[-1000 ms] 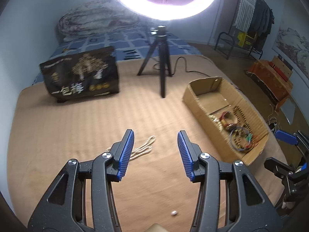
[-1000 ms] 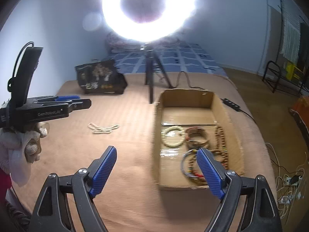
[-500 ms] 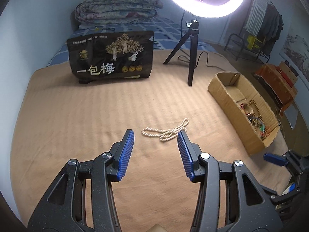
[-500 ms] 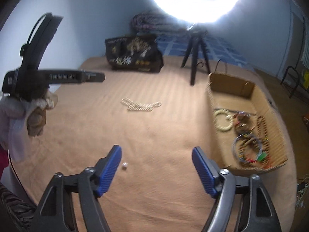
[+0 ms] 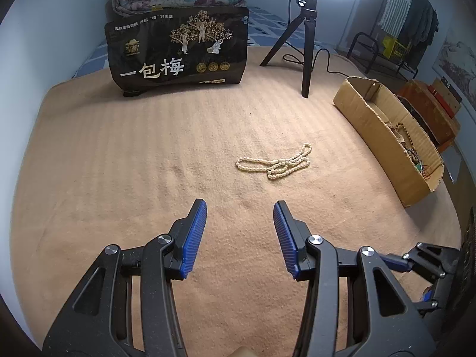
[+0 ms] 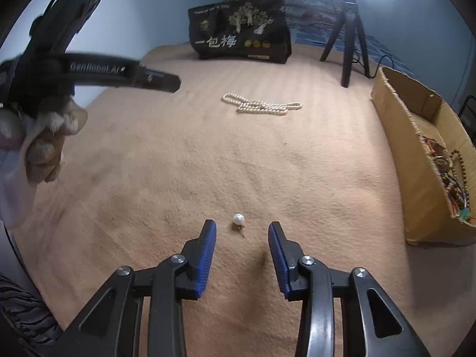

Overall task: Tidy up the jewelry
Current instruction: 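Move the left tool to the pearl necklace while the right tool approaches another loose pearl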

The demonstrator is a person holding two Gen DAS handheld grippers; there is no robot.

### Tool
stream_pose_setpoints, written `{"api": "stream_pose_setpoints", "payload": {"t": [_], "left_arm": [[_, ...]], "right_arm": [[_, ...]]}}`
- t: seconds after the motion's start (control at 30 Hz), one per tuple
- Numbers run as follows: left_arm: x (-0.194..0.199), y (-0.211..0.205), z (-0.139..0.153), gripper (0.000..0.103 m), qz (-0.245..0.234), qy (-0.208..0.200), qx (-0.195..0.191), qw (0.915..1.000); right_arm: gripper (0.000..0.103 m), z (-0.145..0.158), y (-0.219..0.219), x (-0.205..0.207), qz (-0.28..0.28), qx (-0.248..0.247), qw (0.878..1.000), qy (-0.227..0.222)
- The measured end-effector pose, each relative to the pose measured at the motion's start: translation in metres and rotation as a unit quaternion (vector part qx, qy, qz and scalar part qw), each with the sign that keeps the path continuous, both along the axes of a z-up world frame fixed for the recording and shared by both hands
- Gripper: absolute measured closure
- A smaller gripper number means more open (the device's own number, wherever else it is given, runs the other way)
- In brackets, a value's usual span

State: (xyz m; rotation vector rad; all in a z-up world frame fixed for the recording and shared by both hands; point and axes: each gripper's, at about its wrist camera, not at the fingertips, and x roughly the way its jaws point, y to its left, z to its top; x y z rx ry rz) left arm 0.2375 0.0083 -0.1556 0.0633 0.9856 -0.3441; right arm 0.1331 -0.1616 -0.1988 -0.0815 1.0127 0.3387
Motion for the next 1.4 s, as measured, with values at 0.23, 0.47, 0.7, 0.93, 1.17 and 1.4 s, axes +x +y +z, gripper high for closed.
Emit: {"api": "stream_pose_setpoints", "payload": {"t": [0.23,0.47,0.7,0.93,1.17,1.4], "left_arm": [[0.012,-0.015,-0.005,0.055,-0.021,0.000,-0.008,0.9998],[0.032,-0.048,-0.011,0.055,-0.047,-0.001,-0.017,0.9988],[0.068,-0.066,-0.030,0.055,-0.041,0.035,-0.054,0.9971],[0.102,-0.065,-0.051,0.055,-0.022,0.080,-0.092,0.9923],[0.113,-0.058,-0.067,0.055,-0.025,0.118,-0.115,0.9860],[0.094,-0.066,-0.063,0.055,-0.061,0.112,-0.073,0.9892]], "right_arm": [[0.082,-0.013,-0.002,0.006,-0.009,-0.014,1.000,0.002],[0.091,-0.015,-0.010,0.016,-0.024,-0.021,0.999,-0.004],[0.092,-0.017,-0.016,0.021,-0.019,-0.027,0.999,-0.013],[0.092,-0.016,-0.023,0.024,-0.023,-0.017,1.000,-0.007],[0.092,-0.017,-0.025,0.026,-0.027,-0.013,1.000,-0.004],[0.092,-0.018,-0.029,0.030,-0.035,-0.012,0.999,0.001]]}}
